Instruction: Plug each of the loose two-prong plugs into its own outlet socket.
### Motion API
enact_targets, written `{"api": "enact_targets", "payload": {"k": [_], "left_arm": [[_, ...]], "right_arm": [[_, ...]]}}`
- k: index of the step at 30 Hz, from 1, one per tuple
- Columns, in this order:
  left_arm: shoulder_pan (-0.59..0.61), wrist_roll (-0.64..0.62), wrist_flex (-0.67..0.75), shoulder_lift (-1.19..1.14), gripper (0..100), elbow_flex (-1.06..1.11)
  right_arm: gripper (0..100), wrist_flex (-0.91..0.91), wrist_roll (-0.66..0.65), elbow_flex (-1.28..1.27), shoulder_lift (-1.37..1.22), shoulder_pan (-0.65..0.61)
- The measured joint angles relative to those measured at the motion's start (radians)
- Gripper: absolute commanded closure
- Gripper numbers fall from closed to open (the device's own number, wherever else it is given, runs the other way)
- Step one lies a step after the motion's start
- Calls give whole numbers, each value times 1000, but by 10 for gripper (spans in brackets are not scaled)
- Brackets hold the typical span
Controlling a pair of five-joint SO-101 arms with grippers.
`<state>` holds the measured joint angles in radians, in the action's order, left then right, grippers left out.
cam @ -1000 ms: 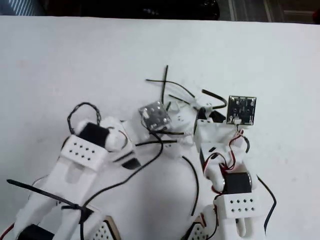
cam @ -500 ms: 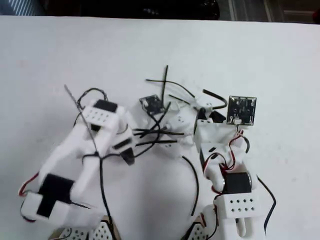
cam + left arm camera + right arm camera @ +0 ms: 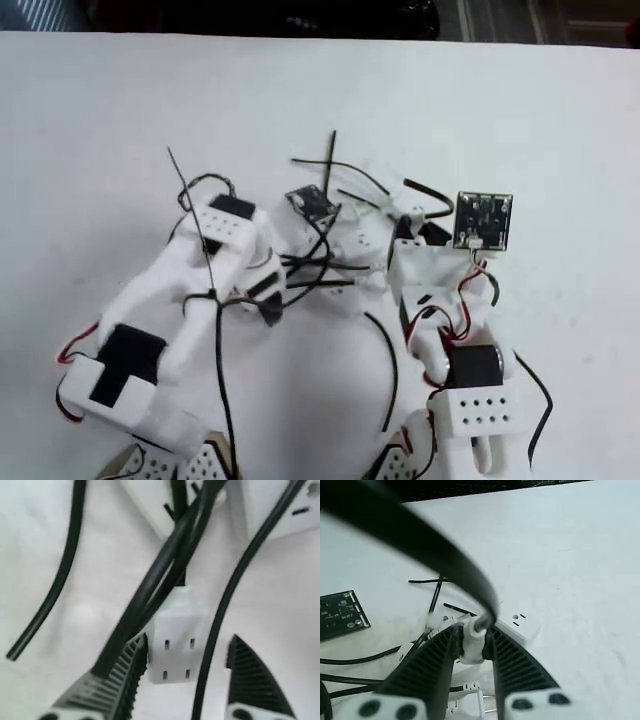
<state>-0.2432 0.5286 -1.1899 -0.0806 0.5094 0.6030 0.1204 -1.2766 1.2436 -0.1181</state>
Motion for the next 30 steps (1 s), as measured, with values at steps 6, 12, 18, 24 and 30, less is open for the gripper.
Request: {"api": "enact_targets", "payload": {"k": [6,12,18,24,30], "left_arm": [[0,-23,-89,143,661,0],[58,-23,-207,419,661,0],[253,-23,-201,641,661,135],[489,-25,-121,855,661,367],[675,-25,-29,1023,661,560]], "right_arm": [[981,0,0,0,0,0],[981,0,0,0,0,-11],[981,137,0,61,0,-164],[981,235,-109,173,-3,-379],[981,222,-123,264,-204,-548]]}}
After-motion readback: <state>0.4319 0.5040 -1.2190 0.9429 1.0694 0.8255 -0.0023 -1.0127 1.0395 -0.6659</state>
